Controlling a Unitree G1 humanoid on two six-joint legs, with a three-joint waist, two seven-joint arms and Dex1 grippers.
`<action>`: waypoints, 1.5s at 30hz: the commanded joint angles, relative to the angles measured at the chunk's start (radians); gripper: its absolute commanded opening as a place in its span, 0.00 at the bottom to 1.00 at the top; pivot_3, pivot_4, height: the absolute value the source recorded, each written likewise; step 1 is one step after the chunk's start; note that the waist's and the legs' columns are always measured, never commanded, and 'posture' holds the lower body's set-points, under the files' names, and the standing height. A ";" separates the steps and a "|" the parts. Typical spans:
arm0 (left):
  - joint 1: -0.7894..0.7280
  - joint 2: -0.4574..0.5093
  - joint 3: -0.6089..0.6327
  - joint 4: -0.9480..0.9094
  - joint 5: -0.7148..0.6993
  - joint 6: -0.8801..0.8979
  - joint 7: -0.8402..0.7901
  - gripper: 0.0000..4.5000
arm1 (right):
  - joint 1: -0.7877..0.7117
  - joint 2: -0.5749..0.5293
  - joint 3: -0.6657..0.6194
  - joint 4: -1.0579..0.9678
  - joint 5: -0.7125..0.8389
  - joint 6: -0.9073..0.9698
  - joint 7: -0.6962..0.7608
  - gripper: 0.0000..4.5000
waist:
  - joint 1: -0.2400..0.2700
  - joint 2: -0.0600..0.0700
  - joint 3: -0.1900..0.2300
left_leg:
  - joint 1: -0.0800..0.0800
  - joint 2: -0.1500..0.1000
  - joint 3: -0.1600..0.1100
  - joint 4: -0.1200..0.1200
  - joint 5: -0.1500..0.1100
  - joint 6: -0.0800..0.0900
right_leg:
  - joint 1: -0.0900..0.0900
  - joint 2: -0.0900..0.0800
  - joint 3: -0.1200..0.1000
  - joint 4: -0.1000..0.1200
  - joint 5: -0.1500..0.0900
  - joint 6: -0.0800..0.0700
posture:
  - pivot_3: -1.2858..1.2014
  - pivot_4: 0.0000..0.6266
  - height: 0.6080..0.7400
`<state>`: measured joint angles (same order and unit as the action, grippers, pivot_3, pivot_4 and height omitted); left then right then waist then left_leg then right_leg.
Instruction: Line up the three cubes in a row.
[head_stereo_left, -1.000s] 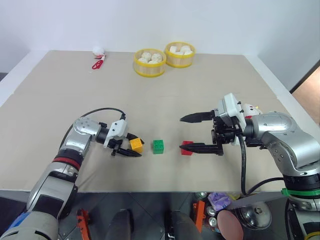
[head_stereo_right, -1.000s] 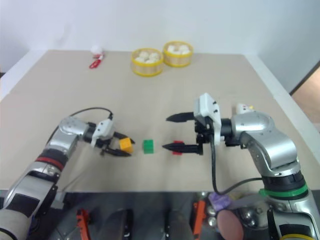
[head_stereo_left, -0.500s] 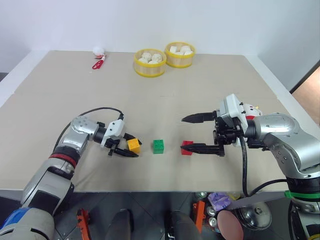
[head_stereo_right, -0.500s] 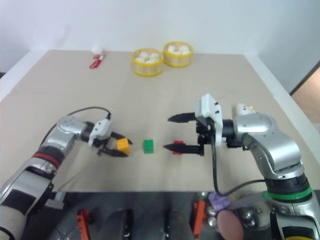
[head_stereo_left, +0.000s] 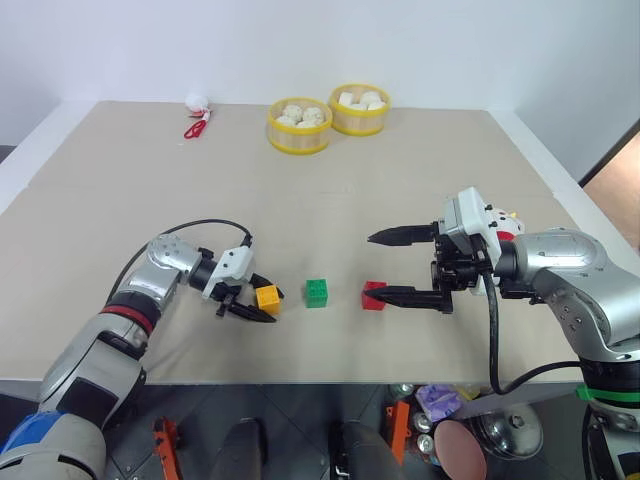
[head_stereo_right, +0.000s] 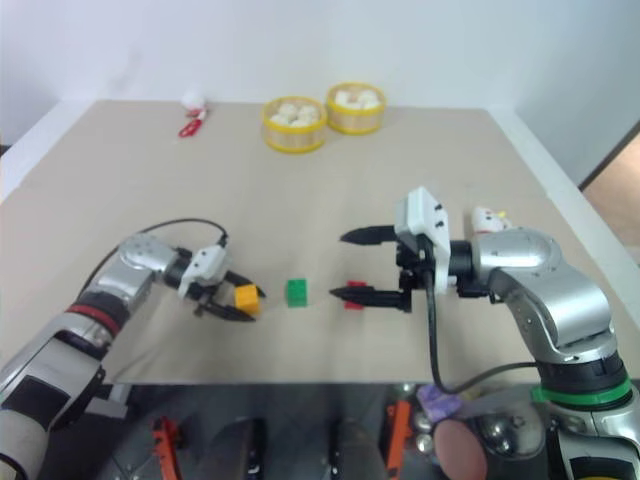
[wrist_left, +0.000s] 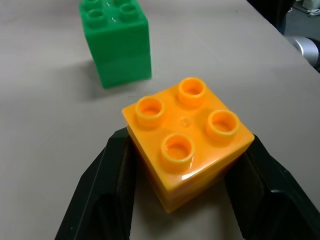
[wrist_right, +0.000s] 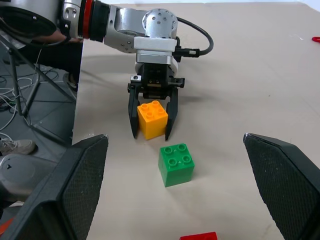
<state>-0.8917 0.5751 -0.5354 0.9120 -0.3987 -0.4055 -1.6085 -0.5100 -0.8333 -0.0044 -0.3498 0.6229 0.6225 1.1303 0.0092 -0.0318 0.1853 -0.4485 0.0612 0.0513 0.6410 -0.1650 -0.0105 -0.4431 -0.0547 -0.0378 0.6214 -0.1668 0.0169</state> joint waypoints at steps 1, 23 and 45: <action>-0.040 0.025 -0.014 -0.001 -0.034 -0.023 -0.006 0.42 | 0.003 -0.016 -0.041 -0.039 0.018 -0.001 -0.007 1.00 | 0.000 0.000 0.000 | 0.000 0.000 0.000 0.000 0.000 0.000 | 0.000 0.000 0.000 0.000 0.000 0.000 | 0.52 0.24 1.00; -0.071 0.011 -0.105 0.030 -0.091 -0.055 -0.006 0.42 | 0.101 -0.095 -0.138 -0.083 0.093 0.064 0.002 1.00 | 0.001 0.000 0.000 | 0.000 0.000 0.000 0.001 0.000 0.000 | 0.000 0.000 0.001 0.000 0.000 0.000 | 0.52 0.24 1.00; -0.120 -0.019 -0.136 0.110 -0.100 -0.084 -0.006 0.42 | 0.168 -0.134 -0.202 -0.155 0.136 0.115 -0.059 1.00 | 0.000 0.000 0.000 | 0.000 0.000 0.000 0.001 0.000 0.000 | 0.000 0.000 0.001 0.000 0.000 0.000 | 0.52 0.24 1.00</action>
<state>-0.9815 0.5581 -0.6912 1.0125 -0.4911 -0.4708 -1.6083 -0.3412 -0.9490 -0.1643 -0.4740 0.7420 0.7395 1.0757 0.0091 -0.0319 0.1853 -0.4486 0.0609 0.0513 0.6423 -0.1650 -0.0105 -0.4428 -0.0546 -0.0364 0.6217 -0.1668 0.0169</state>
